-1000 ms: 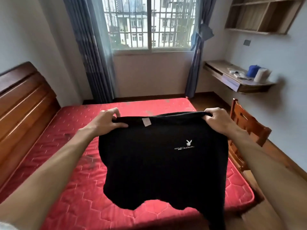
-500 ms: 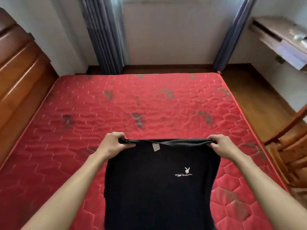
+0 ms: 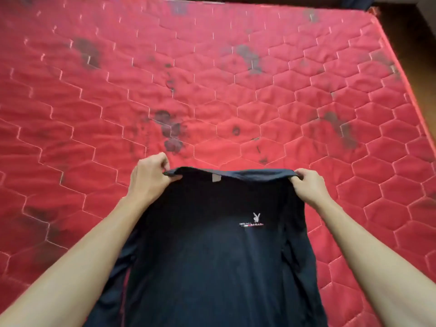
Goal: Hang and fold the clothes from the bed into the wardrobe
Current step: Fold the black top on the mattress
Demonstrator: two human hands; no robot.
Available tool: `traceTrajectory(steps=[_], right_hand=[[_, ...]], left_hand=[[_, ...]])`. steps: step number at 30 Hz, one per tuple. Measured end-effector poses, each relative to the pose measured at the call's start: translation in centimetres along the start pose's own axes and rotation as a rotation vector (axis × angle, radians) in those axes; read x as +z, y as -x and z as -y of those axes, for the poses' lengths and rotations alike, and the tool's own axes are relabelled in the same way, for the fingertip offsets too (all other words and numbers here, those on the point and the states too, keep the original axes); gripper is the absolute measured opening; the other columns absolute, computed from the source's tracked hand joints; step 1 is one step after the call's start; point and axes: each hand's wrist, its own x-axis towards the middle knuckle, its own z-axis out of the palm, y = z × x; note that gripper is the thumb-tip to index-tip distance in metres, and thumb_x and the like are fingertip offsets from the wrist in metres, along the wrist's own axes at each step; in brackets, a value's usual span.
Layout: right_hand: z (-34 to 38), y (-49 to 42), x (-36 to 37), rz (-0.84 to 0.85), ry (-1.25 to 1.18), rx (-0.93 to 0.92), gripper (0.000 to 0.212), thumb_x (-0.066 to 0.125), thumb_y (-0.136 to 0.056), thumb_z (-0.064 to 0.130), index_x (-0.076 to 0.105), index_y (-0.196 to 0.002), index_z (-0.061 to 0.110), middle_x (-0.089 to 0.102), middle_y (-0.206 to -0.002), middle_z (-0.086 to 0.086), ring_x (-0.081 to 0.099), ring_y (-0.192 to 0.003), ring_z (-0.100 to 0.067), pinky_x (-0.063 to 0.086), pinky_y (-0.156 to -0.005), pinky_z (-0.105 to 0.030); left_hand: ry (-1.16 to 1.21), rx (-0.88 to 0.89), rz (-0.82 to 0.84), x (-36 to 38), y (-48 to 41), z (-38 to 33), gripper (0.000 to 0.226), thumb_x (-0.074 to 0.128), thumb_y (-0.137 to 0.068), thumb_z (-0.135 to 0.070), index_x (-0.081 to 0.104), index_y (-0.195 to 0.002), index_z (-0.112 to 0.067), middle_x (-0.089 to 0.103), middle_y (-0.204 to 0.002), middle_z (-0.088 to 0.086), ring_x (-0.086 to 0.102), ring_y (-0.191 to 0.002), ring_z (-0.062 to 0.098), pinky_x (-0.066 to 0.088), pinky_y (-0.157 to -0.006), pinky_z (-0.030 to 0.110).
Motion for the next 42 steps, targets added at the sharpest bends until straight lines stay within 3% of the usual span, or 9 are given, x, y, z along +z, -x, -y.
traceTrajectory(steps=[2,5,13,20,25,30,34,38,42], right_hand=[[-0.2,-1.8,2.1,-0.051,-0.072,0.055,0.023,0.059,-0.091,0.017,0.068,-0.110,0.008,0.070,-0.110,-0.013,0.062,-0.109,-0.031,0.042,-0.089,-0.032],[-1.1,-1.8,5.1,-0.121,-0.068,0.027,0.043,0.064,-0.084,0.017,0.058,-0.125,0.008,0.059,-0.126,-0.016,0.054,-0.118,-0.031,0.039,-0.099,-0.036],[-9.1,10.9,12.6,-0.173,0.273,-0.320,0.052,0.069,-0.075,0.004,0.058,-0.126,0.007,0.045,-0.142,-0.017,0.043,-0.130,-0.034,0.040,-0.105,-0.046],[-17.4,25.7,14.9,-0.065,0.330,-0.233,0.043,0.079,-0.075,0.014,0.065,-0.115,0.010,0.054,-0.117,-0.011,0.055,-0.100,-0.031,0.052,-0.085,-0.045],[-22.1,34.7,16.3,0.069,0.248,-0.130,0.038,0.075,-0.082,0.025,0.060,-0.117,0.020,0.053,-0.106,-0.003,0.055,-0.097,-0.026,0.052,-0.080,-0.039],[-27.0,40.5,17.0,0.105,0.187,-0.171,0.040,0.080,-0.078,0.033,0.063,-0.112,0.024,0.053,-0.106,0.000,0.054,-0.095,-0.023,0.051,-0.084,-0.040],[-30.4,43.5,16.5,0.083,0.223,-0.230,0.066,0.086,-0.069,0.032,0.058,-0.128,0.023,0.047,-0.130,-0.003,0.050,-0.115,-0.025,0.046,-0.097,-0.040],[-33.0,43.6,15.6,-0.102,0.220,-0.097,0.079,0.085,-0.071,0.020,0.048,-0.141,0.018,0.043,-0.140,-0.012,0.047,-0.122,-0.033,0.043,-0.100,-0.049],[-33.7,42.3,14.9,-0.158,0.195,-0.088,0.058,0.071,-0.085,0.012,0.050,-0.139,0.017,0.053,-0.119,-0.009,0.053,-0.104,-0.030,0.047,-0.090,-0.046]], left_hand=[[-0.036,0.002,-0.077,2.7,-0.9,1.0,0.033,0.083,-0.073,-0.020,0.058,-0.095,-0.018,0.059,-0.090,0.004,0.058,-0.090,0.031,0.045,-0.071,0.039],[-0.084,0.071,-0.096,6.0,1.0,2.6,0.046,0.072,-0.076,-0.006,0.056,-0.118,-0.016,0.054,-0.108,0.009,0.053,-0.103,0.031,0.050,-0.081,0.047],[-0.165,0.128,0.070,13.0,17.7,6.8,0.021,0.072,-0.084,-0.011,0.062,-0.101,-0.019,0.056,-0.093,-0.003,0.059,-0.086,0.021,0.055,-0.058,0.038],[-0.127,0.074,0.210,15.1,33.1,9.0,0.019,0.073,-0.086,-0.018,0.056,-0.093,-0.023,0.051,-0.088,-0.011,0.057,-0.078,0.014,0.052,-0.051,0.033],[-0.176,0.088,0.239,16.3,42.3,10.6,0.014,0.067,-0.089,-0.036,0.058,-0.090,-0.026,0.049,-0.085,-0.012,0.058,-0.077,0.013,0.050,-0.055,0.028],[-0.213,0.164,0.261,16.3,49.5,12.2,0.048,0.061,-0.081,-0.064,0.060,-0.111,-0.026,0.054,-0.095,-0.011,0.056,-0.088,0.013,0.050,-0.072,0.028],[-0.289,0.192,0.231,16.0,53.3,14.7,0.071,0.064,-0.074,-0.070,0.062,-0.123,-0.019,0.056,-0.118,0.001,0.055,-0.105,0.021,0.049,-0.088,0.034],[-0.360,0.069,0.060,15.6,54.7,17.2,0.051,0.066,-0.086,-0.043,0.064,-0.125,-0.011,0.052,-0.130,0.019,0.052,-0.118,0.037,0.048,-0.096,0.049],[-0.301,-0.052,0.011,15.0,54.7,17.6,0.037,0.078,-0.081,-0.008,0.066,-0.116,-0.010,0.056,-0.106,0.005,0.057,-0.097,0.028,0.058,-0.066,0.044]])
